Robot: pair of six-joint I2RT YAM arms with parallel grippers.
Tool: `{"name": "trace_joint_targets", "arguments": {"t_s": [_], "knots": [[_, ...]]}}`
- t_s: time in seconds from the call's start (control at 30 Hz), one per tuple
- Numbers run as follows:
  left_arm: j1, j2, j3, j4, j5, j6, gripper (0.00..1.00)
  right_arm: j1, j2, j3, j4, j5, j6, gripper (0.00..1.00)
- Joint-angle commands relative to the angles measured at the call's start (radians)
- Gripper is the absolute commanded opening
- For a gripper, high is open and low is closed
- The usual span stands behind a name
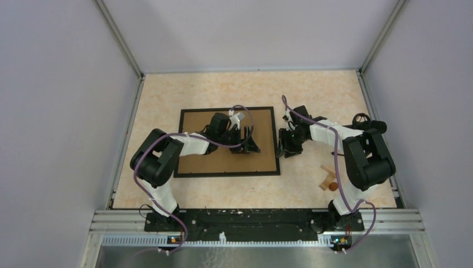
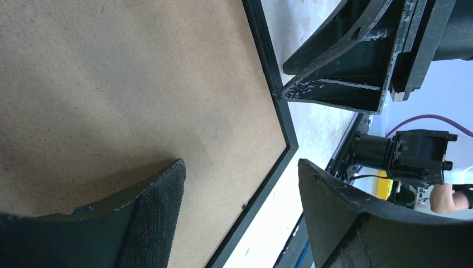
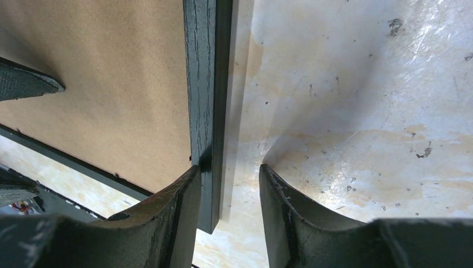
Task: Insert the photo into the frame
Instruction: Install the photo frame at the center of the board.
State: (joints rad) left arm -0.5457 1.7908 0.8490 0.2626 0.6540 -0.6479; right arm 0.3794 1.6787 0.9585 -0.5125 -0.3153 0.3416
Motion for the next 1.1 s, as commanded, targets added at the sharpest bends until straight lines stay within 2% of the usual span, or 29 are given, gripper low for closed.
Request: {"name": "trace_joint_targets", "arguments": {"t_s": [0.0,0.47,0.73,0.83,0.9,0.97,1.07], "knots": [[0.008,0.034,-0.02,-0.041,-0.096,0.053,0.8,0.014,0.043,0.003,0.021,0.046,-0.006,0.43],[0.007,0.03,-0.026,-0.035,-0.09,0.054,0.8,0.095,0.138,0.002,0.03,0.214,0.108,0.41],[0.006,0.027,-0.033,-0.028,-0.091,0.053,0.8,0.167,0.306,0.079,-0.061,0.519,0.183,0.39],[0.006,0.027,-0.034,-0.027,-0.09,0.053,0.8,0.176,0.372,0.107,-0.069,0.465,0.154,0.39],[0.007,0.024,-0.035,-0.027,-0.09,0.054,0.8,0.184,0.366,0.134,-0.071,0.366,0.105,0.4],[0.006,0.015,-0.043,-0.015,-0.09,0.054,0.8,0.18,0.292,0.15,-0.065,0.269,0.076,0.43],[0.005,-0.014,-0.055,0.017,-0.065,0.057,0.8,0.164,0.165,0.227,-0.123,0.274,0.038,0.55]]}}
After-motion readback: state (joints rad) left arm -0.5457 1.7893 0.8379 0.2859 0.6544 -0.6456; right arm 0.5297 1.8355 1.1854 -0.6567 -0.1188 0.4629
